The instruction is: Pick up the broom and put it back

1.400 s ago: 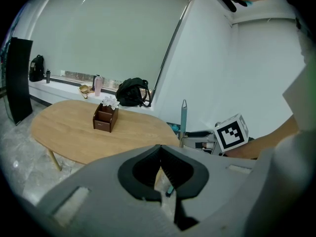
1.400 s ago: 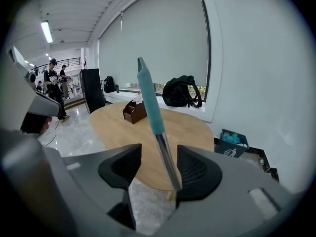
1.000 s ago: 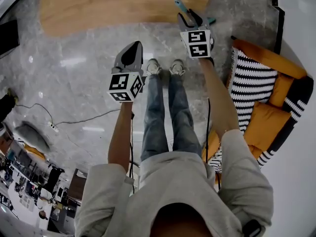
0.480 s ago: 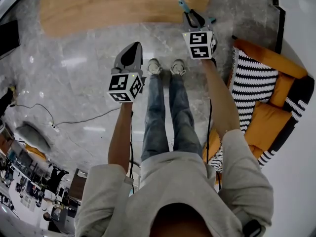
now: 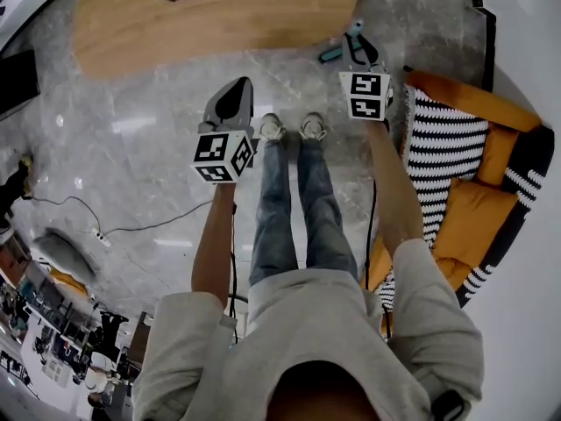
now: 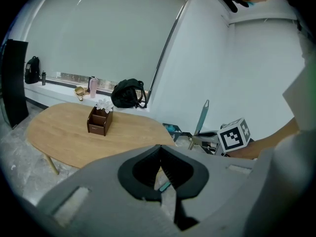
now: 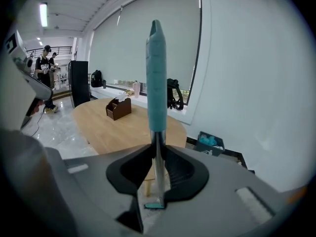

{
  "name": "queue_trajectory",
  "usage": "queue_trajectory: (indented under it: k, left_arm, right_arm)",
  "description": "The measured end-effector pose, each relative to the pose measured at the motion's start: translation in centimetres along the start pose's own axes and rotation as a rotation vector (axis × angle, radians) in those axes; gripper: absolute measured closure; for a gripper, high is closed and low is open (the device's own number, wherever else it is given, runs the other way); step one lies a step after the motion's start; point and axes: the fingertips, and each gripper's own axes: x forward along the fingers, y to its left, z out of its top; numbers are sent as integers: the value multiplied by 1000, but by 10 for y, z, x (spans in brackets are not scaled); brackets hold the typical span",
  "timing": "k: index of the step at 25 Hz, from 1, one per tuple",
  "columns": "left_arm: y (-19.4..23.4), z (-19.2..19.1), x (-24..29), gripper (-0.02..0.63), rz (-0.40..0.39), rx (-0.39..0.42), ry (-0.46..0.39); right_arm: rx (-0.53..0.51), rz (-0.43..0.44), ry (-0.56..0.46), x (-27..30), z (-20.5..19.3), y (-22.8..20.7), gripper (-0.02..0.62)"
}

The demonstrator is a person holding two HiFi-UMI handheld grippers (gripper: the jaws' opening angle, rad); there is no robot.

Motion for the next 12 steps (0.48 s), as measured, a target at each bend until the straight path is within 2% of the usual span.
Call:
queue_trajectory:
  k: [5, 12]
  left_arm:
    - [-13, 14, -2, 606, -16, 23, -11]
    - [-32, 36, -6, 606, -27, 51, -37]
  right_arm:
    - [77, -90, -13, -21, 0, -30, 515]
    - [106, -105, -44, -47, 13, -47, 515]
